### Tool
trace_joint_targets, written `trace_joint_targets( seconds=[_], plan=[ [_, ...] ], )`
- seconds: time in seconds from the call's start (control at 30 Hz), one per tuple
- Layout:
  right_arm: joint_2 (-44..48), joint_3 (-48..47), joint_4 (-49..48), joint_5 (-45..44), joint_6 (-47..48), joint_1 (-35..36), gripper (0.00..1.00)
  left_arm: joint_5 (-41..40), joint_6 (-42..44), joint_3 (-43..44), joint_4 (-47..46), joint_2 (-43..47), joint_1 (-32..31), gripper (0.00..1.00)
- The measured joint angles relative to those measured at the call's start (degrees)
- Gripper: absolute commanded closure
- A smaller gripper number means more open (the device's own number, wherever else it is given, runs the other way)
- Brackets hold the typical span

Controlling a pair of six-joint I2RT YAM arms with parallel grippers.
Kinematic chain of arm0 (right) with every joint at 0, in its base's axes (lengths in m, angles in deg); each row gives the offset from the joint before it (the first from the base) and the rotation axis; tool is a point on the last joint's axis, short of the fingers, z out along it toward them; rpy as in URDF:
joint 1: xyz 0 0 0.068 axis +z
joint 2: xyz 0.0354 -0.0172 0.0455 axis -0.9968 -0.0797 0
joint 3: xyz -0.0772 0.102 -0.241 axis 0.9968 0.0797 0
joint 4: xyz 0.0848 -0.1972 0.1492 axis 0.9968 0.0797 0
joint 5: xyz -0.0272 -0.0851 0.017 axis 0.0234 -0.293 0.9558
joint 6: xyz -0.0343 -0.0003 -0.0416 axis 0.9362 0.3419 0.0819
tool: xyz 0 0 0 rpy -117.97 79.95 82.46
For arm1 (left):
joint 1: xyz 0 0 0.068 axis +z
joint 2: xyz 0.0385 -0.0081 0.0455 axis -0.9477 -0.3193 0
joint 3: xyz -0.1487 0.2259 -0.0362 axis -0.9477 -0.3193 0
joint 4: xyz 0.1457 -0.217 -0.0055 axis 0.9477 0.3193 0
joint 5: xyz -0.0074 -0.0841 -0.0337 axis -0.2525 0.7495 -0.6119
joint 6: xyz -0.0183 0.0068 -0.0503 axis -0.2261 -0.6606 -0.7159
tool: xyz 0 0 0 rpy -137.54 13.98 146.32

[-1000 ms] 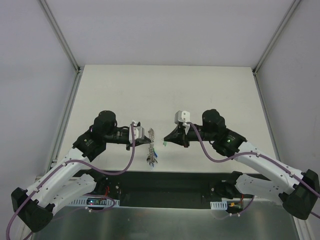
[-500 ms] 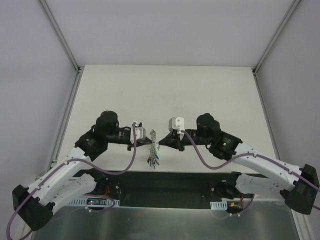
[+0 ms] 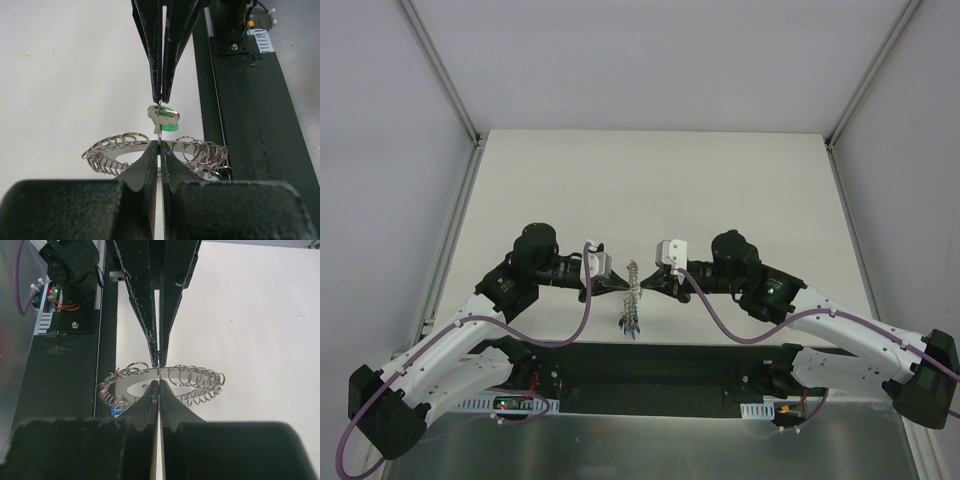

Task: Put the keys on the keyring

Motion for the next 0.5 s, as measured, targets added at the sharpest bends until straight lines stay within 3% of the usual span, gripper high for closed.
trace_joint_targets(
  seconds=[0.5],
  plan=[
    [0.04, 0.0, 1.6, -0.37, 0.44, 0.48, 0.99, 0.26, -2.01, -0.61, -2.47, -0.09, 0.0, 1.0]
  ],
)
